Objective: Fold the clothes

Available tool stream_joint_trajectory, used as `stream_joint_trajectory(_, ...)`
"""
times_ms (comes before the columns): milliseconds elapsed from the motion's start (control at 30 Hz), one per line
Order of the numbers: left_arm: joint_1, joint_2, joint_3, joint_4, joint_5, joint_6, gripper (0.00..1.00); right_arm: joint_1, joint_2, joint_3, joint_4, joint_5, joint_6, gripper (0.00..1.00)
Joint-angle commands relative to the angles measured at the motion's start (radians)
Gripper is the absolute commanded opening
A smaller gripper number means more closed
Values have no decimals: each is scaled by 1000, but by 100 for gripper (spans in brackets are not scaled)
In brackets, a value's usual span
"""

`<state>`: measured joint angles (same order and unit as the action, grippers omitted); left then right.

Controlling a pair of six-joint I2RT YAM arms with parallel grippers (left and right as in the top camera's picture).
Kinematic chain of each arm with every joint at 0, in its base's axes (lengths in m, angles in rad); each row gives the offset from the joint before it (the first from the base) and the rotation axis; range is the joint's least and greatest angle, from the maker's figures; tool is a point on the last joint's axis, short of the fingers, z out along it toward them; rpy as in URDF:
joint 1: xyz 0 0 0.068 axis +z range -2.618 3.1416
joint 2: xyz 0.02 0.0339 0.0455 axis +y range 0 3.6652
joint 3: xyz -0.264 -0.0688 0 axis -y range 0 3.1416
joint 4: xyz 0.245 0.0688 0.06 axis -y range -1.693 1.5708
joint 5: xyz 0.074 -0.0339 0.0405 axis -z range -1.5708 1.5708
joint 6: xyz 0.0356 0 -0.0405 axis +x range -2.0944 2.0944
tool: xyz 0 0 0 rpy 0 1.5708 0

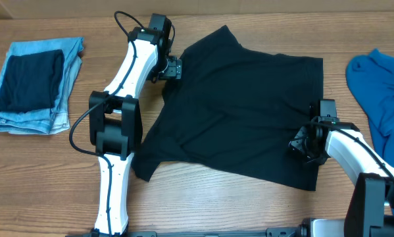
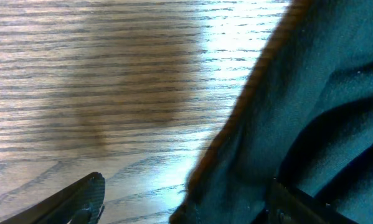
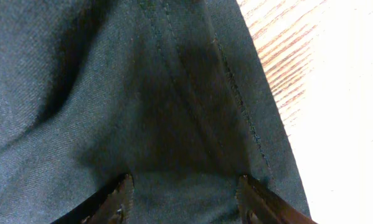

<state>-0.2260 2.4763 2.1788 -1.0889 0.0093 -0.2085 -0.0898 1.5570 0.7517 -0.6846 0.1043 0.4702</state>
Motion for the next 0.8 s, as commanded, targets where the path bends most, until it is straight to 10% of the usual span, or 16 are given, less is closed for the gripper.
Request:
stream_joint_trajectory(0, -5, 22, -29, -1, -16, 41, 85, -1, 12, -13, 3, -5, 1, 58)
stream_joint_trajectory(200, -9, 22, -83, 21, -9, 52, 77, -1, 12, -13, 4, -5, 2, 58)
stream_joint_trajectory(467, -10, 22, -82, 20, -6, 53, 4, -1, 12, -13, 4, -5, 2, 58)
stream_joint_trajectory(767, -8, 22, -61, 92, -188, 224, 5, -1, 12, -13, 8, -5, 1, 57)
